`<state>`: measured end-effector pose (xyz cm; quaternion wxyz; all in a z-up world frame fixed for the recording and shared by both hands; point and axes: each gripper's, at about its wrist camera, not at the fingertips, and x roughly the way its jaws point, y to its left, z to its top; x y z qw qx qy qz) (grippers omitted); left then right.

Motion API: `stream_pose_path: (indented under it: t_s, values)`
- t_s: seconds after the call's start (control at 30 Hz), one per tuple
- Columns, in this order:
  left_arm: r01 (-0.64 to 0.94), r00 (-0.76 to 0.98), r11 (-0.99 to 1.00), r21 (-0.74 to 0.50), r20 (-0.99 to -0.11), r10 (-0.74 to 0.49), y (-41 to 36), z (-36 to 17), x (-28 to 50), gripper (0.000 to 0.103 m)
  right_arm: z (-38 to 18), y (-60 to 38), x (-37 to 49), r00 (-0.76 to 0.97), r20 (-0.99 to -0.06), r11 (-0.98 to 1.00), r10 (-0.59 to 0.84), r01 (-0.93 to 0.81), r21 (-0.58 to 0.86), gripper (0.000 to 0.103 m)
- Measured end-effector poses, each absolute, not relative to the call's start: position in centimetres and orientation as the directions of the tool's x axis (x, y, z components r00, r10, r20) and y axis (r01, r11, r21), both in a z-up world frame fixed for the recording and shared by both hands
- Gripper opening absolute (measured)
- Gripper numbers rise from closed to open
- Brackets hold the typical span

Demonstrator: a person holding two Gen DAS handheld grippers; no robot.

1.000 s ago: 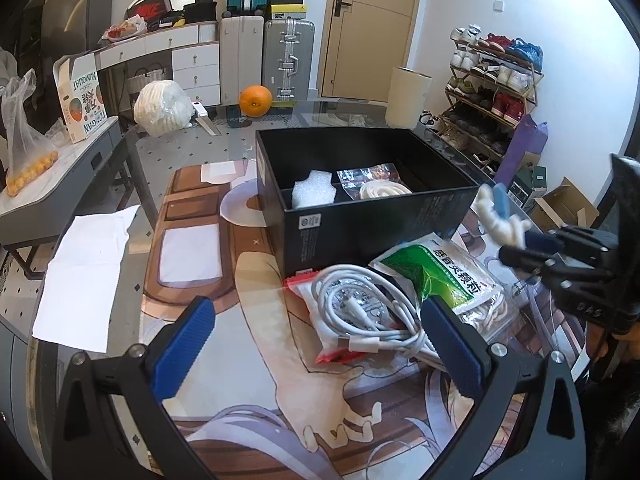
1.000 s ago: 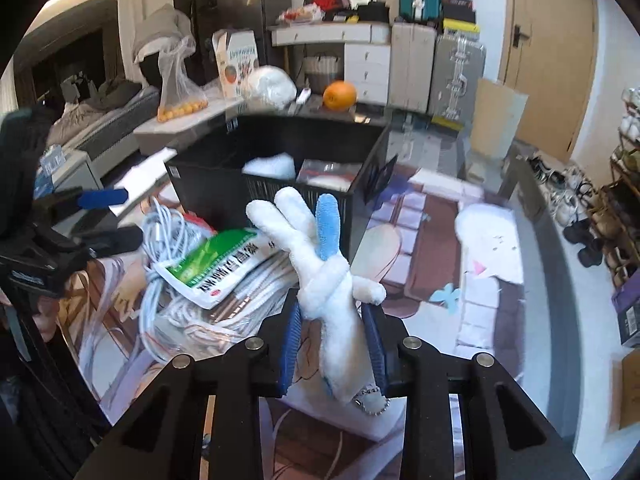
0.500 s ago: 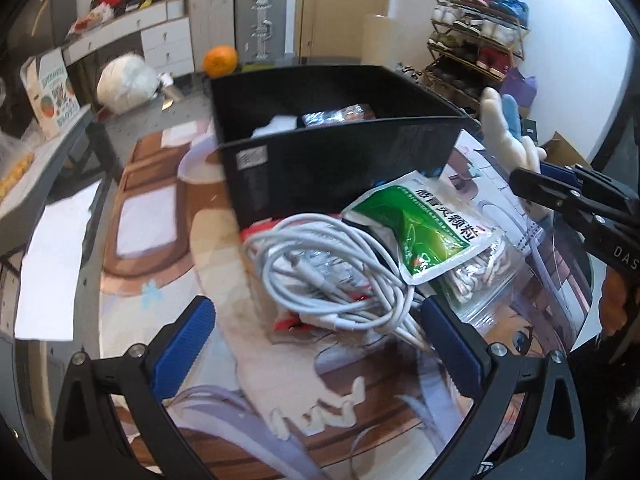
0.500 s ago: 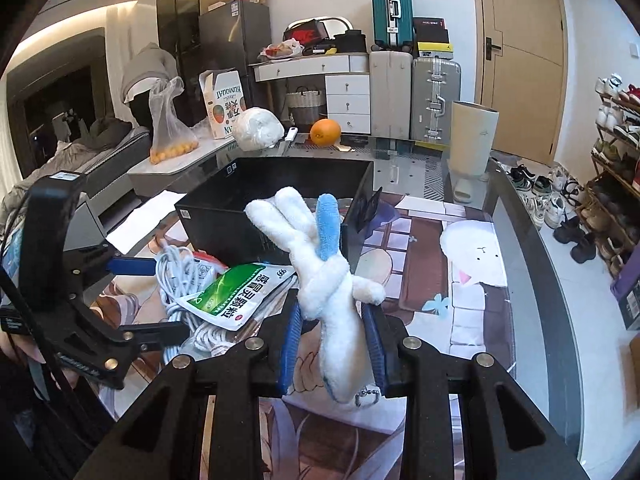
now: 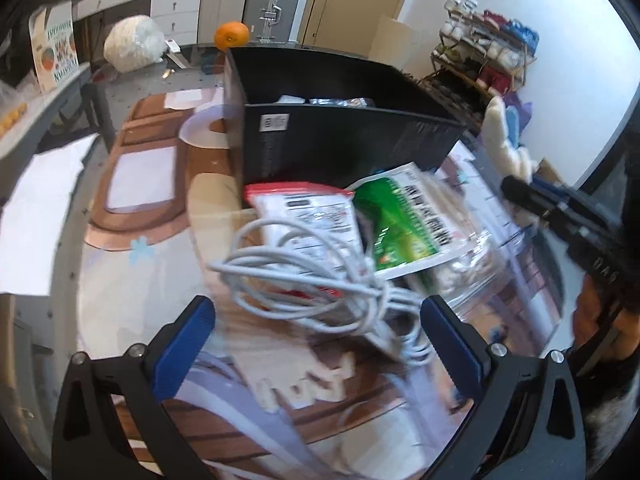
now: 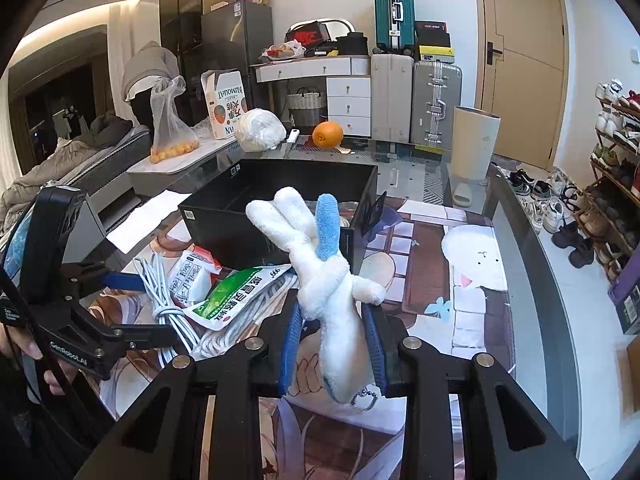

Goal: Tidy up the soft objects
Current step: 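Grasp the white cable bundle with the left gripper while right gripper holds the bunny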

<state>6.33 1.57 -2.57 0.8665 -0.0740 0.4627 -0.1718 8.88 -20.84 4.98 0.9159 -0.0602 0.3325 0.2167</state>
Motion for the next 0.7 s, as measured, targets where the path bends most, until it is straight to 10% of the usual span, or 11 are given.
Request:
stream_pose_path:
  t_s: [0.23, 0.43, 0.7]
  values:
    - [0.170, 0.551, 0.934, -0.314, -0.756, -0.355, 0.5, -2.4, 6.6, 0.097, 4.9, -20.7, 8.8, 0.688, -0.638, 0.902, 0.345, -0.432, 0.022, 0.030]
    - [0.173, 0.568, 0.931, -0.321, -0.740, -0.360, 0.5, -2.2, 6.7, 0.060, 4.8, -20.6, 8.9, 0.689, -0.642, 0.903, 0.335, -0.429, 0.012, 0.030]
    - [0.175, 0.591, 0.935, -0.308, -0.727, -0.350, 1.7, -1.4, 5.8, 0.057, 5.0, -20.3, 8.9, 0.694, -0.635, 0.902, 0.339, -0.431, 0.011, 0.030]
